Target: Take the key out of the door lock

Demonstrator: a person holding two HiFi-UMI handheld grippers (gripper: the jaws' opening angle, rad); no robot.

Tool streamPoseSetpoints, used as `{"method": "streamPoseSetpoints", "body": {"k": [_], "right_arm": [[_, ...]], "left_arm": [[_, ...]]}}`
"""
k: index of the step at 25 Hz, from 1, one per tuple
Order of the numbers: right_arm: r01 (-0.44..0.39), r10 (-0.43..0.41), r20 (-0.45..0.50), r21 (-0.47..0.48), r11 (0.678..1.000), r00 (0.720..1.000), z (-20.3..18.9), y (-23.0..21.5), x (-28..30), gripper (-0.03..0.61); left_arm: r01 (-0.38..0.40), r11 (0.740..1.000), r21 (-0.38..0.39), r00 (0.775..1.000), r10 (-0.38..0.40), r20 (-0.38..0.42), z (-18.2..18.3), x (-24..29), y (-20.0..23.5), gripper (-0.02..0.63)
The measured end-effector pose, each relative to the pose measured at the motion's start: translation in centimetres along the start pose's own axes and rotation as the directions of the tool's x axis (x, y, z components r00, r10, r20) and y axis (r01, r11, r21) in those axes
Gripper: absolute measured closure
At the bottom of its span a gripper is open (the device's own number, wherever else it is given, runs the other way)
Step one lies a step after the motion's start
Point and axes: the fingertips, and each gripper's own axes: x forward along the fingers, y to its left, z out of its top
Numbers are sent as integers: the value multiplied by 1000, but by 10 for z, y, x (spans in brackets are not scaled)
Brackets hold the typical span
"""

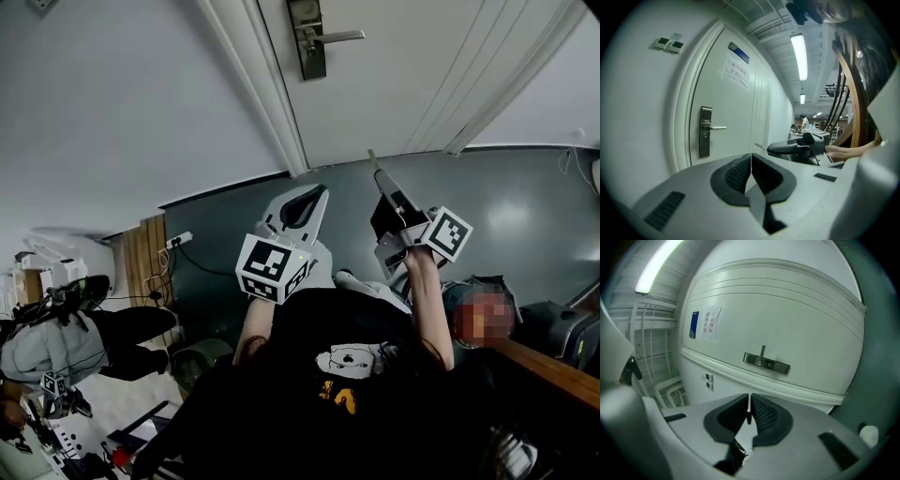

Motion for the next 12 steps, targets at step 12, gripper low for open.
{"method": "streamPoseSetpoints", "body": {"k": [12], "right_arm": [[-15,16,17,-38,999,1000,-2,13,-14,557]], "left_arm": [[15,999,34,1000,-15,6,2,-11,-14,604]]}}
